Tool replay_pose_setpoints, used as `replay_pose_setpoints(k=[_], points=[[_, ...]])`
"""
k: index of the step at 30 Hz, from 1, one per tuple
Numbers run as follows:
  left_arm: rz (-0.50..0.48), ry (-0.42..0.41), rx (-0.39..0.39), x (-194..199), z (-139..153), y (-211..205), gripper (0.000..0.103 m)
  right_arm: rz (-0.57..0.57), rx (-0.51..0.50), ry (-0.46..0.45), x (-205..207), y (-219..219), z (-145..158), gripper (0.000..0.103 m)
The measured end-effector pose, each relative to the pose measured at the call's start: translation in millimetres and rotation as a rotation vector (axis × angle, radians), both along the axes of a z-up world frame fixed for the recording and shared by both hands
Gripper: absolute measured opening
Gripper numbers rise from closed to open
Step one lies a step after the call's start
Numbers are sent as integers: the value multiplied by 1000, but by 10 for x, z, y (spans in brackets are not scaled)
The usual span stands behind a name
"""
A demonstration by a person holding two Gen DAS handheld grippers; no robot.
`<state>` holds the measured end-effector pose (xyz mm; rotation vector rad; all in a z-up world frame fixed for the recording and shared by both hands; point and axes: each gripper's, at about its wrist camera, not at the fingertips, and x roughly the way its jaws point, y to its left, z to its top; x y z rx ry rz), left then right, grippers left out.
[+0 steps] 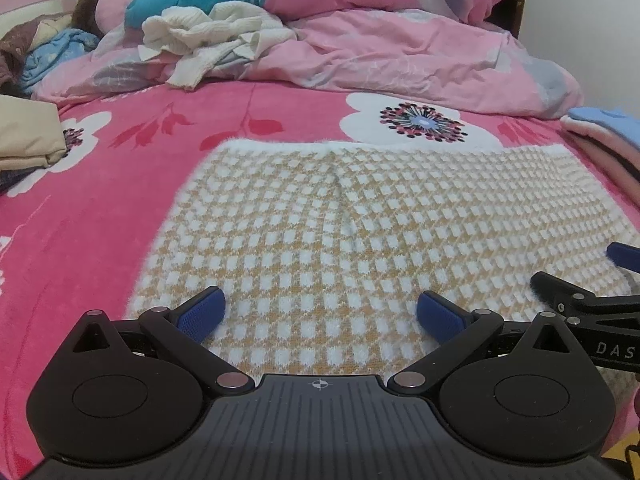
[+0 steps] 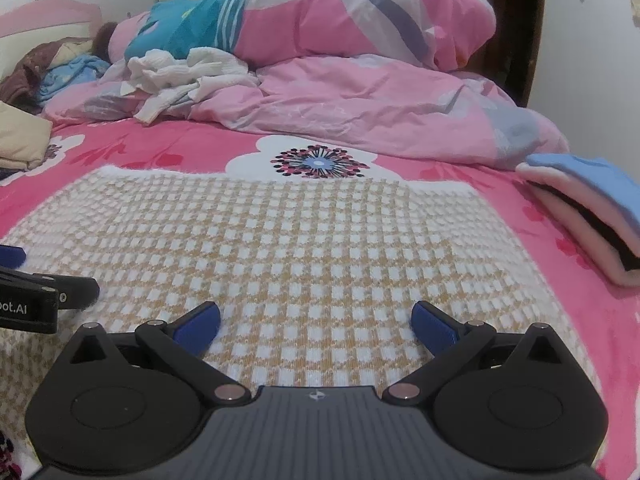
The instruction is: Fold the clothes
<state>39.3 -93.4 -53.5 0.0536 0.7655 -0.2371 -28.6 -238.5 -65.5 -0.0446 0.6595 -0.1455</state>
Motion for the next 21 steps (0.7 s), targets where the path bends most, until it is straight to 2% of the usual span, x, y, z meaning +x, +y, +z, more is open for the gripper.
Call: replay_pose_setpoints(k=[4, 7, 13, 15, 18, 21], points=[[-21, -30, -4, -40, -26, 22, 103, 4, -22, 8, 27, 26, 6, 103], [-41, -50, -40, -94, -18, 93, 103, 17, -45, 5, 31, 50, -10, 103], [-104, -100, -247, -339, 41, 408, 103, 18, -58, 0, 40, 66, -72, 103], [-134, -118, -291, -454, 46, 510, 103, 14, -63, -4, 36, 74, -87, 103], [-156, -155, -317, -629, 52, 636, 103, 10, -69, -2, 38, 88, -95, 103], [-142, -207, -308, -780, 62, 744, 102, 9, -70, 20, 84, 96, -22, 103]])
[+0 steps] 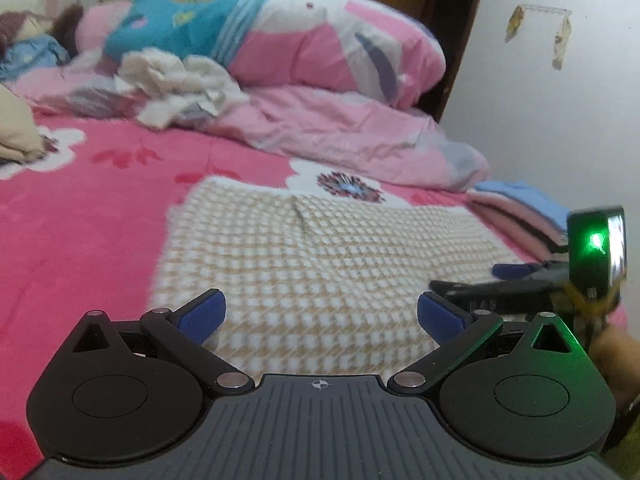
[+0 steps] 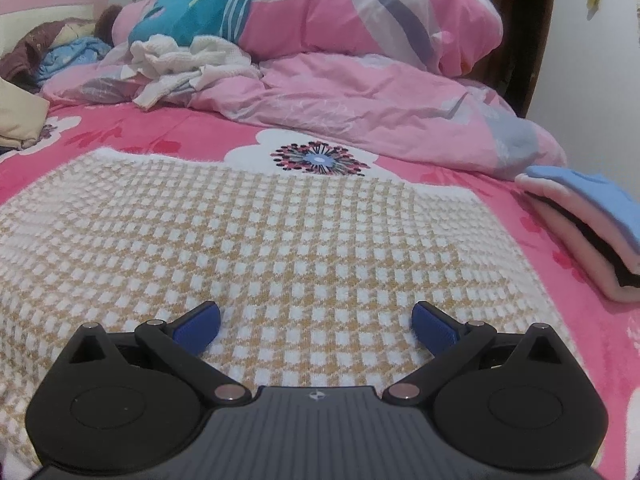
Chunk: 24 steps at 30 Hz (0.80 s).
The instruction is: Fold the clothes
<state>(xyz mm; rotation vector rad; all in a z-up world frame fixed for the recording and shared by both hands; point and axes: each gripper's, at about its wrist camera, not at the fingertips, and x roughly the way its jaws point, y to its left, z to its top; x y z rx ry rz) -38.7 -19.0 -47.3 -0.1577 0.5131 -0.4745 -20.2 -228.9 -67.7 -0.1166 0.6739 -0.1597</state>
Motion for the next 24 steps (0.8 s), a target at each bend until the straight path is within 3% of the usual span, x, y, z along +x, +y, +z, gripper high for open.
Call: replay_pose_setpoints(k=[6, 9, 11, 17, 24], points=[[83, -42, -8, -60, 60, 226, 101, 18, 27, -25, 161, 39, 184, 103], [130, -29, -28, 28, 78, 331, 100, 59, 5, 46, 310, 119, 19, 103], [148, -12, -46, 94, 64, 401, 100, 65, 8, 38, 309, 115, -63, 103], [140, 141, -153, 263, -106, 657, 100, 64, 30, 37, 297, 74, -88, 103], [86, 253, -223, 6, -359, 909, 100, 50, 27, 34, 289, 94, -90, 103]])
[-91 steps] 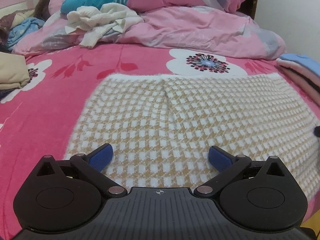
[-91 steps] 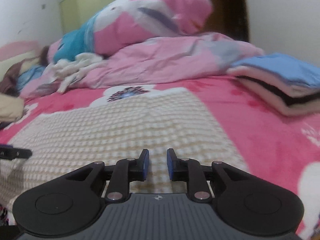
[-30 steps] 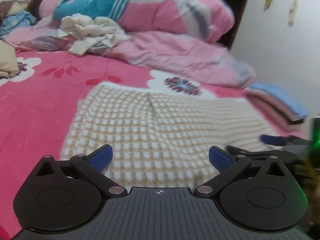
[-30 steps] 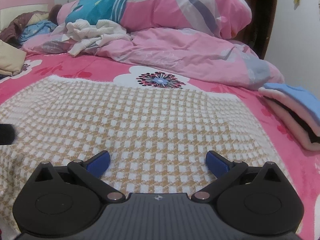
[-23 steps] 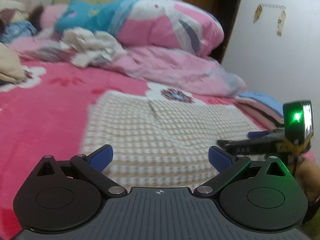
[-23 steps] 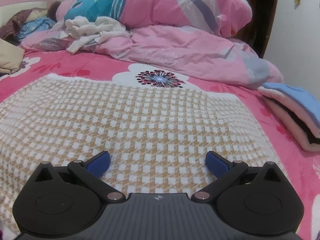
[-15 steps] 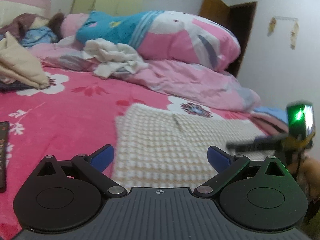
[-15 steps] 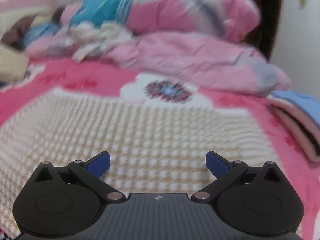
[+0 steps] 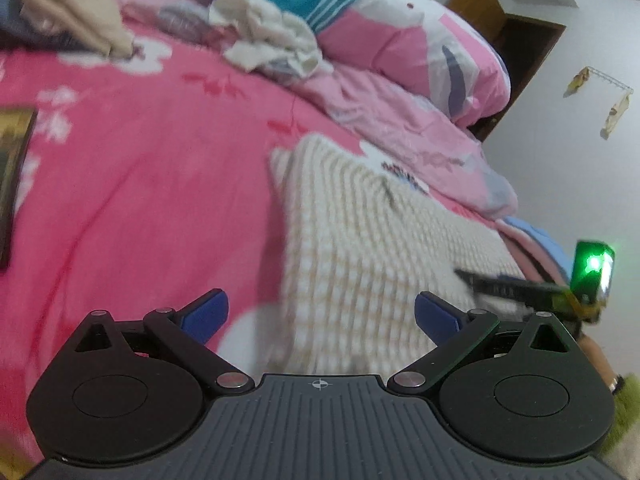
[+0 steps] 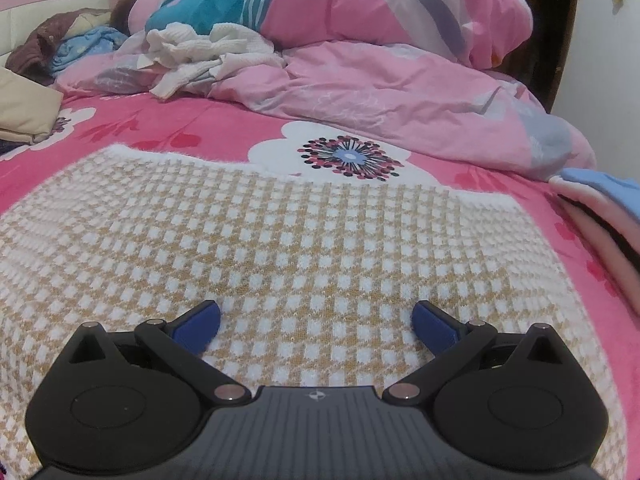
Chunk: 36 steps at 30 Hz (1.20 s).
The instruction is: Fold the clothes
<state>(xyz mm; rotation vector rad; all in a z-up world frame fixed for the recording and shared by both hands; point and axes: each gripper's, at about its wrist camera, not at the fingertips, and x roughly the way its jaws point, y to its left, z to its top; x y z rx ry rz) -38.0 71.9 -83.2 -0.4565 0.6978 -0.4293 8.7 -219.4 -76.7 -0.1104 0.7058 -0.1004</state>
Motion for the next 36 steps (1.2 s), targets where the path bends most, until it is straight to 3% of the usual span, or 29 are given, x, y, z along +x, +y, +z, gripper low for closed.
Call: replay_pose_setpoints(k=[12, 16, 20, 36], points=[[-87, -6, -128, -122, -140, -48, 100, -16, 0, 2, -5, 17, 1, 103], [-81, 33, -206, -83, -227, -67, 99, -17, 1, -1, -9, 17, -5, 103], [-49, 20, -254, -30, -258, -68, 99, -18, 2, -5, -16, 13, -9, 103], [8, -41, -298, 268, -286, -188, 100, -18, 6, -21, -41, 7, -22, 103]])
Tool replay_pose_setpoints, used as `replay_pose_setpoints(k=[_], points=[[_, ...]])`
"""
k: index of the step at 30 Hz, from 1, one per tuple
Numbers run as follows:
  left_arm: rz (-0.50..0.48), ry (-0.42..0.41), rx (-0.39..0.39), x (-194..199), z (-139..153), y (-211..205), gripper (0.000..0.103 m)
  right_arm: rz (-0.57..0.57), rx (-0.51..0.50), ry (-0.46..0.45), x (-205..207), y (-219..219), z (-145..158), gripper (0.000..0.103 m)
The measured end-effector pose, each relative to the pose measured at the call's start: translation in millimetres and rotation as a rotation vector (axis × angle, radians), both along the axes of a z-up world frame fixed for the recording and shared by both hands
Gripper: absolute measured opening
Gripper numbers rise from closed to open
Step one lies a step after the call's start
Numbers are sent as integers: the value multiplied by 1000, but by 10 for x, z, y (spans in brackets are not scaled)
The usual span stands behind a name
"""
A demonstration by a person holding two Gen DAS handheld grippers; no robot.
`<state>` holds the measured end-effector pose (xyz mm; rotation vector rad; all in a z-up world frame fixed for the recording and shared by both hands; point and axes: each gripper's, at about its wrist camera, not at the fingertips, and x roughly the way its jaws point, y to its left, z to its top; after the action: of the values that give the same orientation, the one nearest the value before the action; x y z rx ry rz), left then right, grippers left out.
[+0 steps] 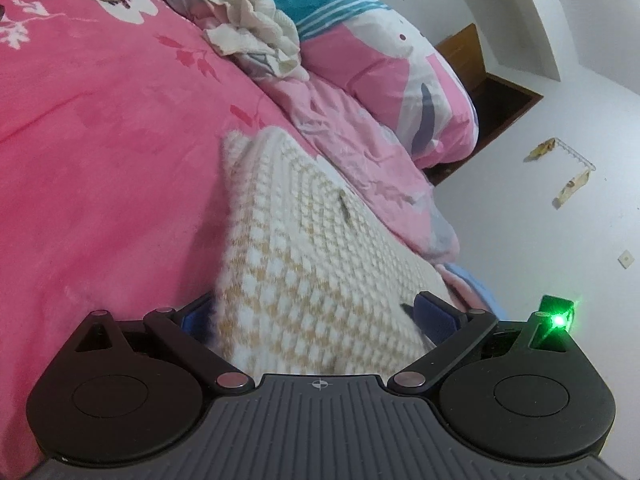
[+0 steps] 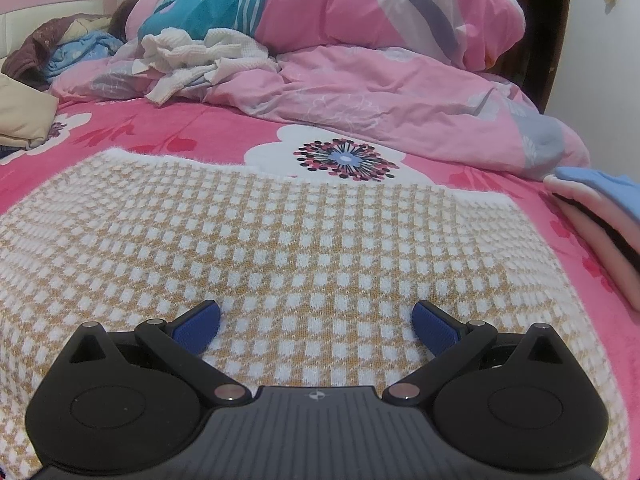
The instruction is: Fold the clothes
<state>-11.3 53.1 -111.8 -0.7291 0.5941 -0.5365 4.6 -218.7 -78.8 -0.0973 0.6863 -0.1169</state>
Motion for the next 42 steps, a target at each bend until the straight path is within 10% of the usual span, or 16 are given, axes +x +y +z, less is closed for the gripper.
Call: replay_pose_setpoints(k=[22, 27, 42], points=[[34, 2, 35, 395, -6, -244, 98, 0, 17, -35, -44, -24, -35, 103], [148, 59, 109, 401, 35, -309, 64, 1, 20, -45, -57, -31, -43, 103], [191, -80, 291, 251, 460, -569, 31, 9, 27, -79, -108, -46, -83, 103]])
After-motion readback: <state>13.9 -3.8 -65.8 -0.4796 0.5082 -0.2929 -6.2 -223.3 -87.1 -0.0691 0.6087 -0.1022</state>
